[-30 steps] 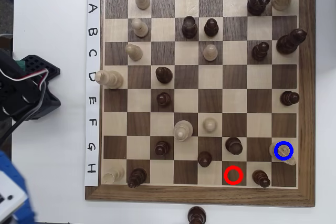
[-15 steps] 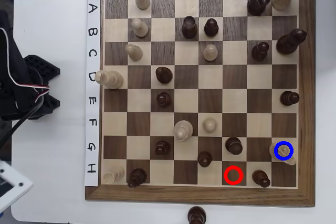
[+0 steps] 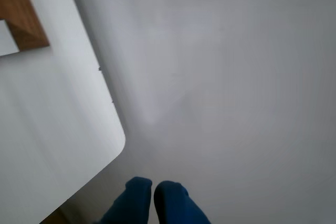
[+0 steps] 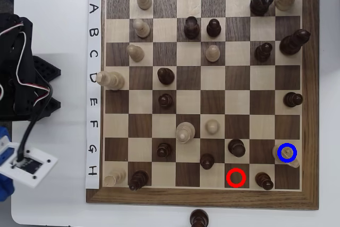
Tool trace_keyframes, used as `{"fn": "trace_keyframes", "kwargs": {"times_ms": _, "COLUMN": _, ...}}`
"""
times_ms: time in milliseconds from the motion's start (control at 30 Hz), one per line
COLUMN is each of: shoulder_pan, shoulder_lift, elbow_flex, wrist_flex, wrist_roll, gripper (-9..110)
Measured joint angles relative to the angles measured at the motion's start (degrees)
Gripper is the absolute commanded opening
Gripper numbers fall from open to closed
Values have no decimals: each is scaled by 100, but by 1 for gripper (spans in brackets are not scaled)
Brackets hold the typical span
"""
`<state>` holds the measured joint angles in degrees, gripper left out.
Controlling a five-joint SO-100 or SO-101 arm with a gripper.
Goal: Move the piece to destination
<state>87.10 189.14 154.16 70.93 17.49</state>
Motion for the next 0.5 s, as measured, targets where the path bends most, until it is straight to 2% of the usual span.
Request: {"fn": "trace_keyframes", "kwargs": {"times_ms": 500, "shoulder_pan": 650, "shoulder_lift": 378, "elbow_flex": 1389, "wrist_flex": 0, "wrist_roll": -984, "gripper": 0}}
